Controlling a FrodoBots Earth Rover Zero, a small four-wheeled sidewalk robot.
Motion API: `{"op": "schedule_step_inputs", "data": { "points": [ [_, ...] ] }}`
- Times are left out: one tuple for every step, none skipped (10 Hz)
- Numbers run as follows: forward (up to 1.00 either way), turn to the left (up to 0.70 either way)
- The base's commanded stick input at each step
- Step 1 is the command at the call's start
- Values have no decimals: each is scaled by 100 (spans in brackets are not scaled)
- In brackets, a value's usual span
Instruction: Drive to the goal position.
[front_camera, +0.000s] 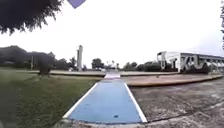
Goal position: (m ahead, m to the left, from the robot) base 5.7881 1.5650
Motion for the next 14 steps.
{"op": "schedule_step_inputs", "data": {
  "points": [
    [50,0],
    [50,0],
    [50,0],
    [50,0],
    [50,0],
    [50,0],
    [50,0],
    [50,0],
    [50,0],
    [50,0],
    [50,0],
    [50,0],
    [50,0],
    [50,0]
  ]
}}
